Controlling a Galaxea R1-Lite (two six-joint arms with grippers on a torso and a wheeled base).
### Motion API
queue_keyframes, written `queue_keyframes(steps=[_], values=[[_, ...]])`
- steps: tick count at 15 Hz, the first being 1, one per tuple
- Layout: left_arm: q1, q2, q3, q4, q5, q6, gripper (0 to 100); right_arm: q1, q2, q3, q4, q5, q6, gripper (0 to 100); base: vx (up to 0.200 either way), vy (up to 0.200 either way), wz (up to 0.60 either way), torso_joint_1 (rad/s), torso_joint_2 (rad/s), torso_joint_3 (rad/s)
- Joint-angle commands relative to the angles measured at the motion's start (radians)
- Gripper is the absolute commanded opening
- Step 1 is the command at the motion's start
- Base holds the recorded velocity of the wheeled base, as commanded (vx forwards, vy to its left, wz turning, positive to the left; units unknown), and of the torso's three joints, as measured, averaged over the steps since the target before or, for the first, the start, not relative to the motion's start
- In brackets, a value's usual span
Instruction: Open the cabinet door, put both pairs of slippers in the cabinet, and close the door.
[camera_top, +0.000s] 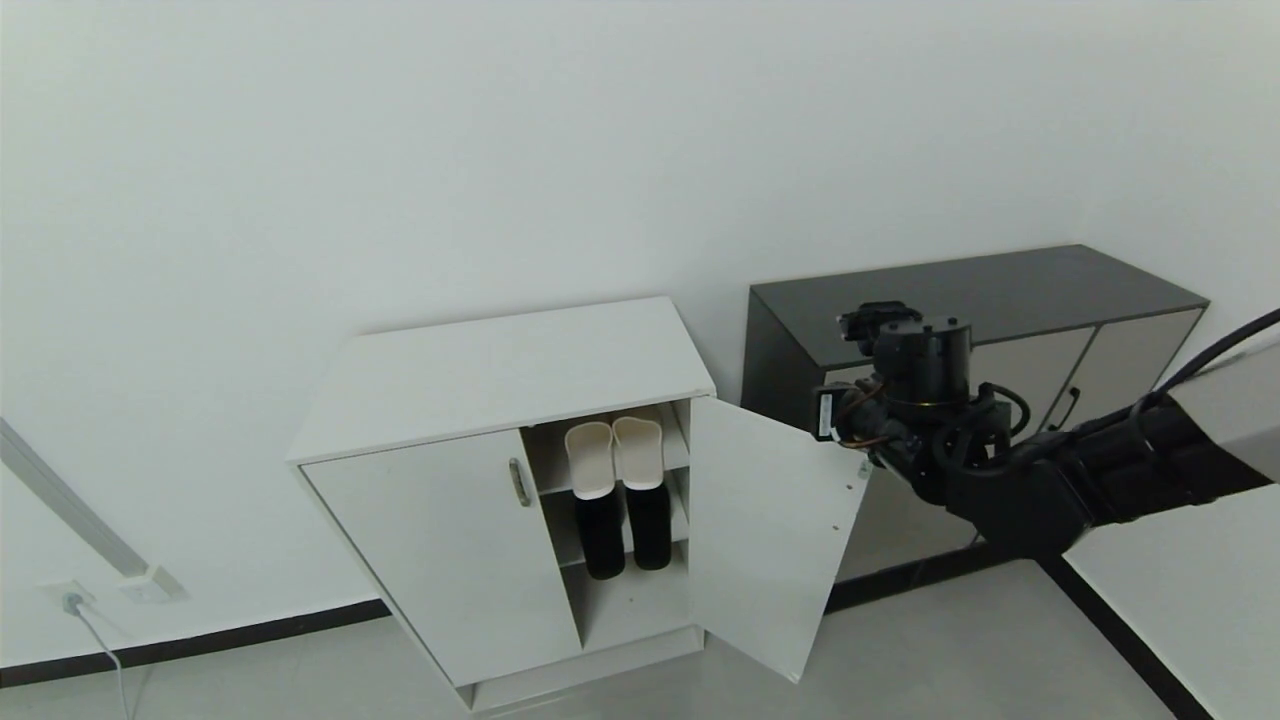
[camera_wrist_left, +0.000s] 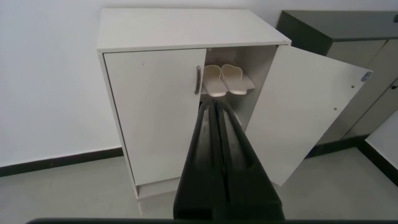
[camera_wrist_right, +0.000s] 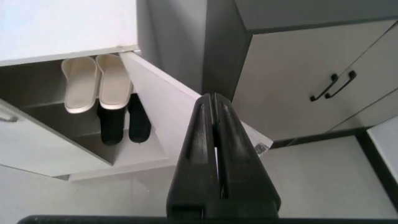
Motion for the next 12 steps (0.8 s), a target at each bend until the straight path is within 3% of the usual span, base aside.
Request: queue_keyframes(steps=[1, 12], values=[[0.001, 0.000, 0.000, 0.000, 0.000, -0.001, 0, -0.038, 0.069, -0.027, 0.001, 0.018, 0.008, 0, 0.000, 0.000, 0.00, 0.000, 0.00, 0.000], [0.001, 0.000, 0.000, 0.000, 0.003, -0.004, 0, -0.144, 0.299, -0.165, -0.022, 0.093, 0.042, 0, 0.000, 0.000, 0.00, 0.000, 0.00, 0.000]])
